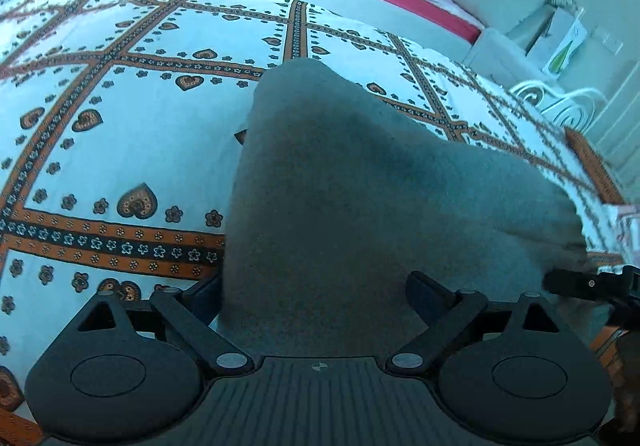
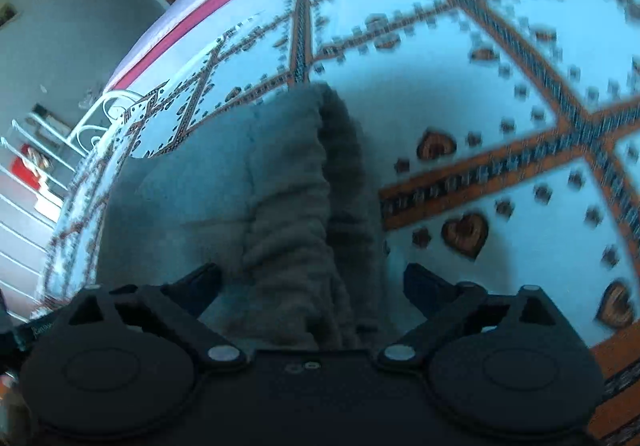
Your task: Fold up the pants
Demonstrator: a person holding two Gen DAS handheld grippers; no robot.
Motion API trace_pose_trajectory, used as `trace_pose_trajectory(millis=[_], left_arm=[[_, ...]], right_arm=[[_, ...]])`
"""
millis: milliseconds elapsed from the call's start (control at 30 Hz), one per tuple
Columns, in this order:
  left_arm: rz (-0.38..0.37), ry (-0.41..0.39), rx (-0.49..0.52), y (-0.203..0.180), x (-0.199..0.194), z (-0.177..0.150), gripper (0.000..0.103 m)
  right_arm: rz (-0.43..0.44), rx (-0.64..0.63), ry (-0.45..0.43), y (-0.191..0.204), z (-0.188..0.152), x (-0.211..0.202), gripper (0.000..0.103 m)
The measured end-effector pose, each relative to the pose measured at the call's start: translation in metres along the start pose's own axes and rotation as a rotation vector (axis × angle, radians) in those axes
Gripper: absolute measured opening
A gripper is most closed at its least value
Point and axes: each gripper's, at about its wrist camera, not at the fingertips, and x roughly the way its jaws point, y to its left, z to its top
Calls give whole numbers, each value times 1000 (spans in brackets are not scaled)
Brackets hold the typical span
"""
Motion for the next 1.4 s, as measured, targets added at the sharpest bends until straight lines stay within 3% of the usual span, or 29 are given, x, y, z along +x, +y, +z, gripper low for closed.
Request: trace_pose_trajectory(millis=[200, 233, 267, 300, 367, 467, 533, 667, 867, 1133, 1300, 1400], left_arm=[[-52, -3, -23, 5, 4, -1, 93], [-59, -7, -33, 6, 4, 0, 89], [-60, -17, -43, 7, 3, 0, 79], [-64, -27, -55, 7, 1, -1, 74], [-77, -41, -66, 9, -5, 0, 51], [-99, -70, -80, 12, -11, -2, 38], [-104, -93, -55, 7, -17, -2, 34], [-127, -142, -45, 0, -27, -1, 28], [-190, -241, -70, -9, -41, 15, 24], [-274, -340, -164, -4, -35, 81, 23], [-242, -403, -180, 10, -4, 134, 23], [-195, -399, -166, 17, 24, 154, 23]], right_arm=[[57, -67, -9, -7, 1, 9, 97], [57, -73, 3, -4, 2, 9, 97], [69, -85, 15, 0, 3, 9, 87], [135, -99, 33, 4, 1, 8, 82], [161, -138, 33, 12, -6, 5, 69], [182, -58, 11, 3, -10, -1, 48], [214, -17, 2, -2, -12, -5, 42], [198, -62, -19, 6, -19, -14, 36], [289, -79, -114, 25, -14, -36, 35], [360, -72, -214, 46, 33, -47, 34], [362, -93, -240, 49, 79, -37, 34], [343, -90, -243, 44, 97, -17, 34]])
